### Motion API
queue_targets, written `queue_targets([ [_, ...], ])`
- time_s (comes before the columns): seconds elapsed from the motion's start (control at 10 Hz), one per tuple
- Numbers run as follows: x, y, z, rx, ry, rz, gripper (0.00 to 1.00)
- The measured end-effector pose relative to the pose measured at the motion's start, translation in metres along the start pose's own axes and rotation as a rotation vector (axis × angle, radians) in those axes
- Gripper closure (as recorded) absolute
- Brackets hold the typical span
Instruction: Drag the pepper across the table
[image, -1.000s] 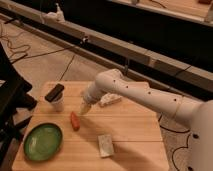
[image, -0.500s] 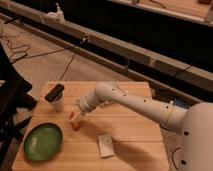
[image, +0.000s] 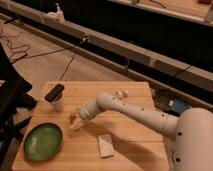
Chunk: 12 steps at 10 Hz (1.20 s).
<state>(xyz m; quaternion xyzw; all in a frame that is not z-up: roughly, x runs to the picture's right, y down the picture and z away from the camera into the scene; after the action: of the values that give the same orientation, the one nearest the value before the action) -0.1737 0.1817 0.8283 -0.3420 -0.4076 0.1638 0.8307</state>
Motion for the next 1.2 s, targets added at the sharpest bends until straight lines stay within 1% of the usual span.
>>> queue_targets([
  [0.5,0.002,-0.001,0.0,0.003,0.005,0.008,0.34],
  [0.7,0.006,-0.004,0.001,0.009,0.01,0.014,0.34],
  [1.2,0.018,-0.008,0.0,0.028,0.003,0.04,0.34],
])
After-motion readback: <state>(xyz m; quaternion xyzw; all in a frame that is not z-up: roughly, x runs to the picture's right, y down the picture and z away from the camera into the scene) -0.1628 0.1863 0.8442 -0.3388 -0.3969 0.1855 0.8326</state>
